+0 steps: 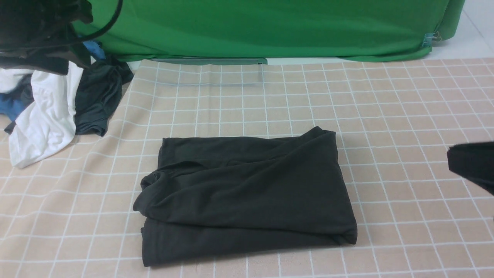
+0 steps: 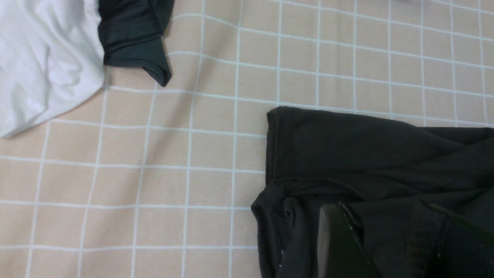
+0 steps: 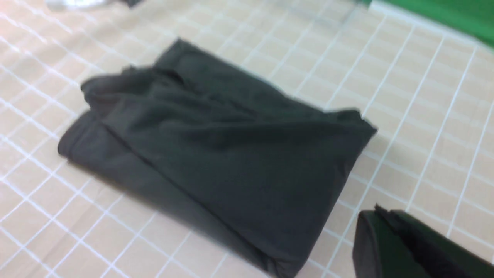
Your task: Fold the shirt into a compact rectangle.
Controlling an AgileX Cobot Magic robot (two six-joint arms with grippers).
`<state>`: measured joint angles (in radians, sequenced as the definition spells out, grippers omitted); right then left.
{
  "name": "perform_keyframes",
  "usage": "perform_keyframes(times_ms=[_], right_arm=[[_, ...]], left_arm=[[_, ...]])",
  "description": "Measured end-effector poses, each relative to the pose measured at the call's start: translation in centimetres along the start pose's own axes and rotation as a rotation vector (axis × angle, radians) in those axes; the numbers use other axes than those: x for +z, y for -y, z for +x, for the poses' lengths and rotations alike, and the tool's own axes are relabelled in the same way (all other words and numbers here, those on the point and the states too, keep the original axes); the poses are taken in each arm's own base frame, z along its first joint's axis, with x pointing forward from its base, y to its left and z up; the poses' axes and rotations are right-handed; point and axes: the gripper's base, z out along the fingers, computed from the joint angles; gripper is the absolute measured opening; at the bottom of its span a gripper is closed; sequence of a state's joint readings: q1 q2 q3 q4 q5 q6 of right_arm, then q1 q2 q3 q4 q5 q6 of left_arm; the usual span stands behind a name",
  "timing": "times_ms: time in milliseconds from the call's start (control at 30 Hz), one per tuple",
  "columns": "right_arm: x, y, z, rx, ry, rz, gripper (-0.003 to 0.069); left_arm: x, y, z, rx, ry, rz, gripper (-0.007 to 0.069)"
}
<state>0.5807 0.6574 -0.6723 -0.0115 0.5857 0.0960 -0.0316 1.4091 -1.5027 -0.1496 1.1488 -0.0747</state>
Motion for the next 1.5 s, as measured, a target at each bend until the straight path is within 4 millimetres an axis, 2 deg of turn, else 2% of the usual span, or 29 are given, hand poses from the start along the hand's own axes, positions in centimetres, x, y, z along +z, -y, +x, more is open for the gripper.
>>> perform_keyframes(times_ms=[100, 267, 600, 1067, 1233, 1367, 1433, 1467, 1500], right_arm=[[0.5, 0.3, 3.5, -0.038, 0.099, -0.009, 0.0027], [1.7, 0.6, 7.1, -0.063, 0.222, -0.017, 0.0027], [1.4, 0.5, 6.1, -0.062, 0.383, -0.028, 0.0032], [1.4, 0.5, 6.0, -0.062, 0.395, -0.028, 0.0062], [0.5, 0.6, 6.3, -0.06, 0.407, -0.021, 0.0072], [0.2, 1.5, 7.6, -0.035, 0.402, 0.063, 0.0078], [0.1, 2.5, 9.3, -0.001, 0.384, 0.172, 0.0082], [0.1, 2.6, 9.5, 0.0, 0.386, 0.181, 0.0082], [0.2, 3.1, 10.7, 0.012, 0.365, 0.237, 0.0085]], left_arm=[[0.0, -0.2, 0.0, 0.008, 0.001, -0.018, 0.0233], [0.0, -0.2, -0.1, 0.01, 0.015, -0.02, 0.0233], [0.0, -0.2, -0.6, 0.01, 0.067, -0.018, 0.0233], [0.0, -0.1, -0.7, 0.007, 0.072, -0.014, 0.0233], [0.0, -0.2, -0.7, 0.009, 0.075, -0.018, 0.0233], [-0.1, -0.2, -1.0, 0.013, 0.109, -0.023, 0.0233], [-0.1, -0.2, -1.4, 0.017, 0.158, -0.024, 0.0233], [-0.1, -0.2, -1.5, 0.017, 0.161, -0.024, 0.0233], [-0.1, -0.2, -1.6, 0.016, 0.181, -0.02, 0.0233]])
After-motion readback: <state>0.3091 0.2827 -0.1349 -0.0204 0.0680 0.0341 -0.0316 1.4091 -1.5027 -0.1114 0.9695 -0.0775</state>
